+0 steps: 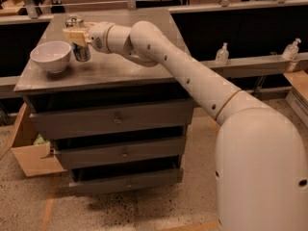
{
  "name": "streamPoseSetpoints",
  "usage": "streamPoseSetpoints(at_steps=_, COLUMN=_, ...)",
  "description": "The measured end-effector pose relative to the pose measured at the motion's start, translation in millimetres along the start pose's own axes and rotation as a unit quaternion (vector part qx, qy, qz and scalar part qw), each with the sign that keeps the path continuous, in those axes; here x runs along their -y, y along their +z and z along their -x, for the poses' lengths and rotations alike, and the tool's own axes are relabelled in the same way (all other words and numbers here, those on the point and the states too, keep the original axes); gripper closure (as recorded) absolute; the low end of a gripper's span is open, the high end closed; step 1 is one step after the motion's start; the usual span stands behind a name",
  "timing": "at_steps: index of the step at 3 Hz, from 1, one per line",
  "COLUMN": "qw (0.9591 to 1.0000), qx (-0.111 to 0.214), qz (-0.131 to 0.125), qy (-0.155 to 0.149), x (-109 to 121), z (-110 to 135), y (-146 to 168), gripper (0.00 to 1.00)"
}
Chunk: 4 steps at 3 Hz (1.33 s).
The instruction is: Move redbull can near white bowl
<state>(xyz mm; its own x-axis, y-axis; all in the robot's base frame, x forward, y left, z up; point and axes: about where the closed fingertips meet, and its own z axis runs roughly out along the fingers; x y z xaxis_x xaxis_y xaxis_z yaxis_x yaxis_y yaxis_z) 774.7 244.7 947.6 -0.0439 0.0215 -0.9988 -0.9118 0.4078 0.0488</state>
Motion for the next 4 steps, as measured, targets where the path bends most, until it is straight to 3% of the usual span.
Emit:
streamPoseSetpoints(at_steps=1, qw=1.0000, qx=-0.007, qz=-0.004, qy=-0.005, x=-3.7, z=-9.9, y=-3.4, gripper=0.98)
streamPoseSetpoints(at_steps=4, qw=0.9997, qx=0.006, qz=-0.003, qy=-0.023, x=-7.5, z=-16.2, y=-2.0, gripper=0.30)
